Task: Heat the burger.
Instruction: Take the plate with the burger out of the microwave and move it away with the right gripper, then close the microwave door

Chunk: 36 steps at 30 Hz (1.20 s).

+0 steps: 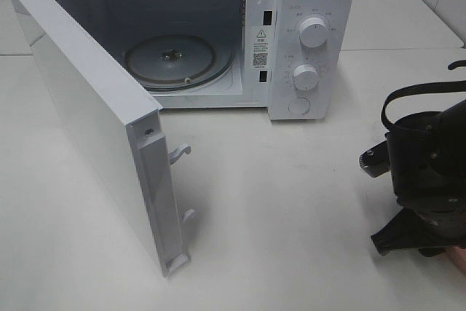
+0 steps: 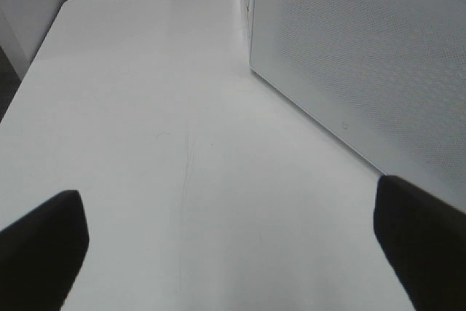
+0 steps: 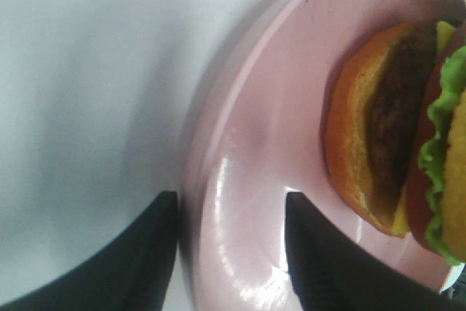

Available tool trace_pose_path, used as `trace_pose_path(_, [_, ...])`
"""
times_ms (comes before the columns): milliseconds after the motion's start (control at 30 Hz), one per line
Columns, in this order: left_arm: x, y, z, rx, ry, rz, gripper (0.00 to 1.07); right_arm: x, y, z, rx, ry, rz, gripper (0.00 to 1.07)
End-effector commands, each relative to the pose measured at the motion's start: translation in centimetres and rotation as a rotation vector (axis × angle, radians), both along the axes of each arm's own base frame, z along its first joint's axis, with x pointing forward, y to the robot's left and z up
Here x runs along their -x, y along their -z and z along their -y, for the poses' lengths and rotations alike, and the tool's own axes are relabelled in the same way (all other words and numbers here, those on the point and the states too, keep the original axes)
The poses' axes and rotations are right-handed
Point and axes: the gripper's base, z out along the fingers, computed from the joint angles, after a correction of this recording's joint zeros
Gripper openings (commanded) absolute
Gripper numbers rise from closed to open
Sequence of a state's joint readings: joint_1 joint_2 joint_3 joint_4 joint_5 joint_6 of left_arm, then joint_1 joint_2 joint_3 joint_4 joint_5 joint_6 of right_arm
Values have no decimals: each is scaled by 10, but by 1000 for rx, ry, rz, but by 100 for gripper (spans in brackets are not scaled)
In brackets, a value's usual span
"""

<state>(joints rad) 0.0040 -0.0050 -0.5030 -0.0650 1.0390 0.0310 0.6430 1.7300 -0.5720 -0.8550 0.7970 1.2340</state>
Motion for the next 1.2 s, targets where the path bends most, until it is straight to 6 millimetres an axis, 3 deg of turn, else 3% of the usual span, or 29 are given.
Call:
trace_pose_path(33, [2, 1, 0, 11, -4, 17, 100, 2, -7, 0, -3, -17, -7, 51])
trace_pose_path(533, [2, 1, 0, 11, -4, 17, 100, 28, -68, -1, -262, -182, -37, 52])
trace_pose_path(700, [2, 1, 0, 11, -4, 17, 100, 38, -84, -2, -351, -271, -37, 58])
trace_pose_path(767, [2, 1, 0, 11, -4, 17, 100, 49, -99, -1, -426, -350, -23, 67])
trace_pose_path(967, [2, 1, 0, 11, -4, 17, 100, 65, -119, 3, -518, -425, 20, 78])
trace_pose_path(1200, [2, 1, 0, 11, -4, 17, 100, 88, -136, 17, -550, -464, 33, 77])
